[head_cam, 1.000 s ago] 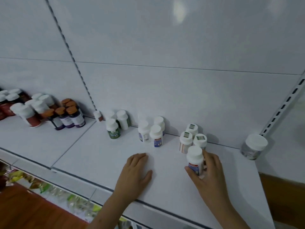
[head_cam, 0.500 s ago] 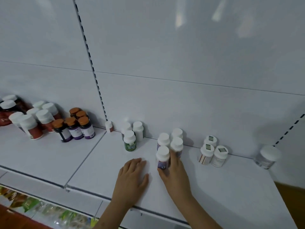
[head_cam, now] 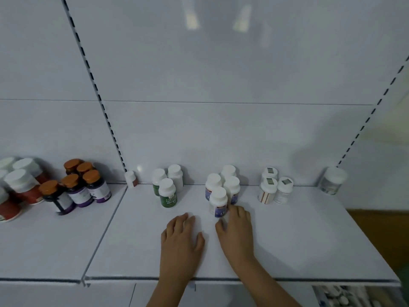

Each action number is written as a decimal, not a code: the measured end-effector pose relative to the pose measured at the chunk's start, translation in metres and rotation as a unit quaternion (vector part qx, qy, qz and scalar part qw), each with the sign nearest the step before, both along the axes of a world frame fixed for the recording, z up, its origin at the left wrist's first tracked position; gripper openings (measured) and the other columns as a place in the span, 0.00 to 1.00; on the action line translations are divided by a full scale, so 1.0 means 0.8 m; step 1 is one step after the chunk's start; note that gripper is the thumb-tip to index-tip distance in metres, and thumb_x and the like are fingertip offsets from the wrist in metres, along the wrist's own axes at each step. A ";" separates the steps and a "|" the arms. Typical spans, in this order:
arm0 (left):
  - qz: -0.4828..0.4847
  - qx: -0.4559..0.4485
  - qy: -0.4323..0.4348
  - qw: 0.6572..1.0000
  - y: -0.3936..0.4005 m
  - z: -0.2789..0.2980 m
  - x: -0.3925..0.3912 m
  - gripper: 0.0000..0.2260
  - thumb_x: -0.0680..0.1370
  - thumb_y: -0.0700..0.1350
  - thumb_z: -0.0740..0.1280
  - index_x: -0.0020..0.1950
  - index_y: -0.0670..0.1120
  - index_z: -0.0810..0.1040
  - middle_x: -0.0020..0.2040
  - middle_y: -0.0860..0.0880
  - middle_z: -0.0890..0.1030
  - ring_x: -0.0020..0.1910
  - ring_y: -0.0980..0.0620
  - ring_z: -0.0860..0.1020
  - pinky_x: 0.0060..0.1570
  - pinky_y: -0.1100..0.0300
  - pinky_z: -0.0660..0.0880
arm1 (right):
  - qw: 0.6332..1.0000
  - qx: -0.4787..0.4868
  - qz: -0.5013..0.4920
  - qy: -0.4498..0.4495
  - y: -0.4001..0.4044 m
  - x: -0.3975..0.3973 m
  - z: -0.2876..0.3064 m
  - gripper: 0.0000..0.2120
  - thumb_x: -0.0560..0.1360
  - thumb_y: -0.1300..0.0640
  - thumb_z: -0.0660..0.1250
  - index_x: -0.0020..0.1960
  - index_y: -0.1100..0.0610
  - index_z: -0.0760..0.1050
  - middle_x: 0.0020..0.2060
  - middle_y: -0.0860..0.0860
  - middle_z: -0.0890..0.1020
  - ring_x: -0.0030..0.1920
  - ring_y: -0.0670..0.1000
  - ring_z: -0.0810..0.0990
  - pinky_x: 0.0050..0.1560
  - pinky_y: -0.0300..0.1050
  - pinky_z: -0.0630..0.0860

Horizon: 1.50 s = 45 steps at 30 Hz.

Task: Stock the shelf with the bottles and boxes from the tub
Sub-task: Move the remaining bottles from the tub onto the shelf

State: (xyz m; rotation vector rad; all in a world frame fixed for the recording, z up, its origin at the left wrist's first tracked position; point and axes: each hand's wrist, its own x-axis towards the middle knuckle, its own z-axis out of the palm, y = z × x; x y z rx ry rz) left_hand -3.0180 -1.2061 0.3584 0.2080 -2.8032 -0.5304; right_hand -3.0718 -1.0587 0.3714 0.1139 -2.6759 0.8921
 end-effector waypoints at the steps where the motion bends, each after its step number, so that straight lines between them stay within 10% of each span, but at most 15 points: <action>1: -0.002 0.002 -0.001 1.000 -0.001 0.001 0.000 0.25 0.75 0.60 0.54 0.67 0.52 0.75 0.68 0.53 0.74 0.67 0.49 0.71 0.61 0.52 0.71 | 1.000 -0.010 0.001 -0.014 0.002 0.004 0.001 0.18 0.70 0.59 0.71 0.58 0.59 0.74 0.52 0.54 0.77 0.54 0.54 0.73 0.56 0.51 0.76; 12: -0.126 0.068 0.013 0.990 0.041 0.015 0.022 0.24 0.76 0.57 0.54 0.62 0.47 0.79 0.62 0.49 0.79 0.60 0.46 0.76 0.60 0.52 0.73 | 0.998 -0.051 -0.005 0.036 0.123 0.043 0.045 0.19 0.79 0.50 0.64 0.66 0.57 0.73 0.64 0.51 0.76 0.65 0.49 0.71 0.64 0.37 0.65; 19: -0.325 0.153 -0.012 0.933 0.250 0.037 0.037 0.16 0.80 0.45 0.65 0.68 0.51 0.73 0.63 0.58 0.73 0.62 0.58 0.72 0.63 0.62 0.71 | 0.992 -0.086 -0.075 0.048 0.281 0.093 0.072 0.30 0.80 0.38 0.53 0.76 0.54 0.65 0.74 0.49 0.68 0.74 0.47 0.64 0.74 0.42 0.60; 27: -0.476 0.169 -0.059 0.861 0.494 0.047 0.083 0.15 0.82 0.54 0.57 0.68 0.56 0.71 0.62 0.60 0.71 0.57 0.60 0.74 0.54 0.67 0.73 | 0.977 -0.097 -0.192 0.004 0.540 0.174 0.078 0.30 0.81 0.38 0.51 0.78 0.50 0.58 0.77 0.47 0.62 0.75 0.44 0.59 0.74 0.40 0.56; 32: -0.486 0.151 -0.141 0.849 0.607 0.003 0.093 0.16 0.83 0.57 0.55 0.70 0.58 0.68 0.64 0.61 0.68 0.57 0.63 0.71 0.48 0.77 0.67 | 0.965 -0.103 -0.241 -0.002 0.672 0.217 0.074 0.30 0.81 0.39 0.52 0.77 0.54 0.61 0.75 0.49 0.65 0.75 0.46 0.61 0.72 0.38 0.56; 39: -0.418 0.120 -0.249 0.865 0.676 -0.081 0.076 0.18 0.83 0.54 0.58 0.73 0.54 0.67 0.68 0.55 0.69 0.64 0.56 0.70 0.60 0.62 0.71 | 0.960 -0.109 -0.251 -0.056 0.790 0.223 0.018 0.32 0.80 0.35 0.49 0.76 0.54 0.62 0.73 0.50 0.69 0.73 0.47 0.65 0.73 0.49 0.64; 45: -0.374 0.123 -0.314 0.864 0.690 -0.143 0.028 0.18 0.83 0.50 0.60 0.72 0.51 0.68 0.65 0.54 0.69 0.66 0.52 0.70 0.63 0.60 0.68 | 0.959 -0.135 -0.211 -0.134 0.824 0.153 -0.027 0.34 0.78 0.36 0.50 0.77 0.55 0.61 0.74 0.50 0.68 0.73 0.48 0.65 0.70 0.40 0.60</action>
